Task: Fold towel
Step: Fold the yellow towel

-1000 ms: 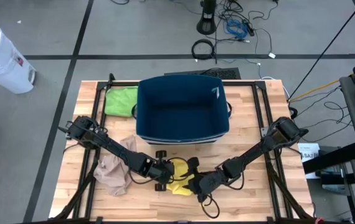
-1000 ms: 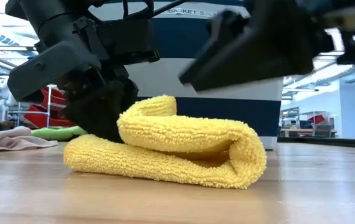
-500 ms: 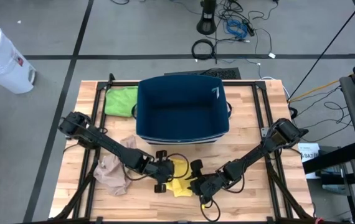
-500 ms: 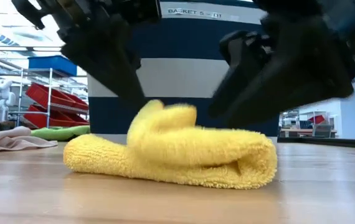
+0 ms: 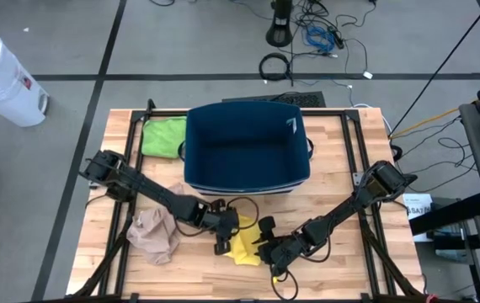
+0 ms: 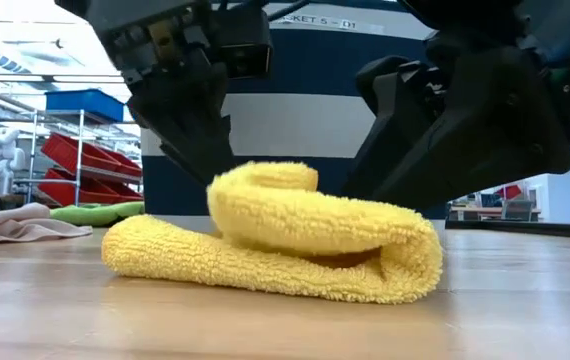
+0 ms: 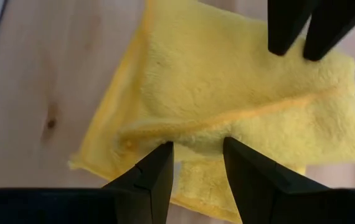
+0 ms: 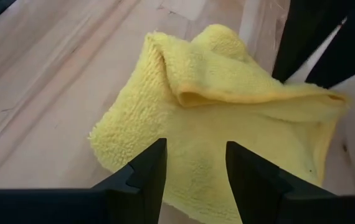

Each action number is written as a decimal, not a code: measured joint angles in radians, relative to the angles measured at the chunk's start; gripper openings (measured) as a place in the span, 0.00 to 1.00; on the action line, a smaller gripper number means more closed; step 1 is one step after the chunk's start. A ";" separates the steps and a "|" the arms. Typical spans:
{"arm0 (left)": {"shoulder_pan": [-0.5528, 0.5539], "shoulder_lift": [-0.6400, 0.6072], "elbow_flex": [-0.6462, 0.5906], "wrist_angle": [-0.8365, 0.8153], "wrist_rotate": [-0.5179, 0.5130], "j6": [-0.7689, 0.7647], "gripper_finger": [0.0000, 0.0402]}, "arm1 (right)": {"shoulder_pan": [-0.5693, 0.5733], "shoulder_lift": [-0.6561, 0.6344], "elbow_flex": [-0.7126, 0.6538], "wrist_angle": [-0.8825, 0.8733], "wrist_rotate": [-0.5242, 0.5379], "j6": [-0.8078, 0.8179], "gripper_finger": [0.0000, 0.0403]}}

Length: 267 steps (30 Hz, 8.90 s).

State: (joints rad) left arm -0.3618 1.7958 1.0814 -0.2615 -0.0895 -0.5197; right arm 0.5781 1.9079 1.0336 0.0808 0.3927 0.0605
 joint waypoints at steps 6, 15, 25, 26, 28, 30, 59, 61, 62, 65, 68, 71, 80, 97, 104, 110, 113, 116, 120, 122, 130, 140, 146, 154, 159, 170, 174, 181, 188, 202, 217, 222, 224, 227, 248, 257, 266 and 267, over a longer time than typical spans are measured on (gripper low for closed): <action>0.038 0.000 -0.032 0.019 0.000 -0.066 0.37 | 0.000 0.000 0.000 -0.005 0.000 0.005 0.37; 0.062 0.000 -0.068 0.118 0.090 -0.085 0.47 | 0.001 0.000 0.000 -0.012 0.000 0.003 0.37; 0.079 0.000 -0.068 0.123 0.097 -0.101 0.56 | 0.001 0.000 0.000 -0.012 0.000 -0.010 0.37; 0.081 0.000 -0.068 0.125 0.097 -0.101 0.56 | 0.001 0.000 0.000 -0.011 0.000 -0.010 0.37; 0.087 0.000 -0.068 0.122 0.093 -0.101 0.56 | 0.001 0.000 0.000 -0.011 0.000 -0.010 0.37; 0.092 0.000 -0.068 0.118 0.060 -0.101 0.54 | 0.001 0.000 0.000 -0.011 0.000 -0.010 0.37; 0.062 -0.097 -0.068 0.102 -0.105 0.162 0.00 | 0.009 0.001 -0.075 0.067 -0.002 0.064 0.37; 0.066 -0.096 -0.068 0.062 -0.107 0.168 0.00 | 0.009 0.001 -0.076 0.092 -0.002 0.049 0.37; 0.066 -0.095 -0.068 0.040 -0.111 0.170 0.00 | 0.009 0.001 -0.076 0.106 -0.002 0.041 0.37; 0.063 -0.095 -0.068 0.002 -0.158 0.177 0.00 | 0.004 0.001 -0.076 0.148 -0.002 0.015 0.37; 0.050 -0.095 -0.068 0.007 -0.202 0.212 0.00 | -0.010 0.001 -0.076 0.193 -0.002 -0.012 0.37; 0.046 -0.095 -0.068 0.006 -0.209 0.217 0.00 | -0.026 0.001 -0.076 0.217 -0.002 -0.026 0.37; 0.016 -0.095 -0.068 -0.055 -0.292 0.192 0.21 | -0.044 0.001 -0.076 0.177 -0.044 0.006 0.37; -0.034 -0.117 -0.068 -0.060 -0.341 0.169 0.46 | -0.042 0.119 -0.075 0.358 -0.076 0.000 0.37; -0.067 -0.129 -0.067 -0.066 -0.340 0.169 0.46 | -0.028 0.119 -0.070 0.253 -0.096 0.007 0.26; -0.087 -0.129 -0.067 -0.066 -0.338 0.183 0.46 | 0.020 0.090 -0.068 0.094 -0.185 0.041 0.03; -0.093 -0.129 -0.067 -0.063 -0.338 0.184 0.46 | 0.056 0.039 -0.069 -0.009 -0.204 0.064 0.03; -0.093 -0.129 -0.067 -0.065 -0.337 0.185 0.46 | 0.088 -0.027 -0.075 -0.129 -0.225 0.060 0.05; -0.093 -0.129 -0.067 -0.059 -0.337 0.185 0.46 | 0.119 -0.120 -0.079 -0.314 -0.246 0.043 0.05; -0.093 -0.129 -0.067 -0.049 -0.337 0.185 0.46 | 0.124 -0.167 -0.079 -0.387 -0.239 0.052 0.05; -0.093 -0.129 -0.067 0.002 -0.324 0.184 0.46 | 0.151 -0.299 -0.077 -0.405 -0.245 0.086 0.23; -0.092 -0.128 -0.068 0.072 -0.266 0.197 0.46 | 0.148 -0.297 -0.077 -0.449 -0.155 0.236 0.44; -0.098 -0.075 -0.068 0.209 -0.179 0.252 0.46 | 0.142 -0.222 -0.077 -0.410 -0.152 0.209 0.41; -0.099 0.082 -0.068 0.478 -0.063 0.349 0.46 | 0.142 -0.185 -0.076 -0.345 -0.093 0.172 0.36; -0.090 0.145 -0.068 0.631 0.013 0.398 0.46 | 0.135 -0.187 -0.076 -0.369 0.002 0.165 0.36; -0.076 0.231 -0.040 0.690 0.036 0.506 0.46 | 0.051 -0.188 -0.076 -0.363 -0.077 0.186 0.36; -0.068 0.242 -0.034 0.689 0.050 0.531 0.46 | 0.045 -0.188 -0.075 -0.362 -0.132 0.191 0.36; -0.061 0.242 -0.033 0.697 0.056 0.555 0.46 | 0.063 -0.188 -0.075 -0.370 -0.219 0.234 0.36; -0.059 0.242 -0.033 0.697 0.077 0.563 0.46 | 0.070 -0.180 -0.075 -0.341 -0.263 0.253 0.36; -0.059 0.242 -0.033 0.622 0.070 0.582 0.46 | 0.029 -0.032 -0.073 -0.074 -0.301 0.204 0.36; -0.075 0.242 -0.033 0.563 0.047 0.660 0.14 | 0.012 -0.045 -0.075 -0.103 -0.233 0.182 0.36; -0.083 0.241 -0.032 0.546 0.043 0.666 0.02 | 0.010 -0.095 -0.076 -0.185 -0.168 0.174 0.36; -0.088 0.241 -0.032 0.545 0.040 0.684 0.02 | 0.010 -0.126 -0.076 -0.203 -0.121 0.155 0.36; -0.091 0.241 -0.032 0.544 0.036 0.690 0.01 | 0.004 -0.163 -0.076 -0.211 -0.052 0.114 0.36; -0.095 0.241 -0.033 0.545 0.021 0.691 0.01 | -0.215 -0.031 -0.076 0.029 -0.251 -0.050 0.36; -0.097 0.241 -0.033 0.543 0.021 0.706 0.01 | -0.243 0.031 -0.073 0.093 -0.281 -0.053 0.30; -0.105 0.241 -0.033 0.533 0.017 0.701 0.01 | -0.241 0.025 -0.073 0.085 -0.247 -0.109 0.02; -0.106 0.241 -0.033 0.532 0.017 0.694 0.01 | -0.241 0.022 -0.074 0.079 -0.243 -0.110 0.02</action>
State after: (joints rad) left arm -0.4683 2.0373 1.0485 0.2709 -0.0727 0.1747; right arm 0.3367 1.9295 0.9597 0.1603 0.1502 -0.0497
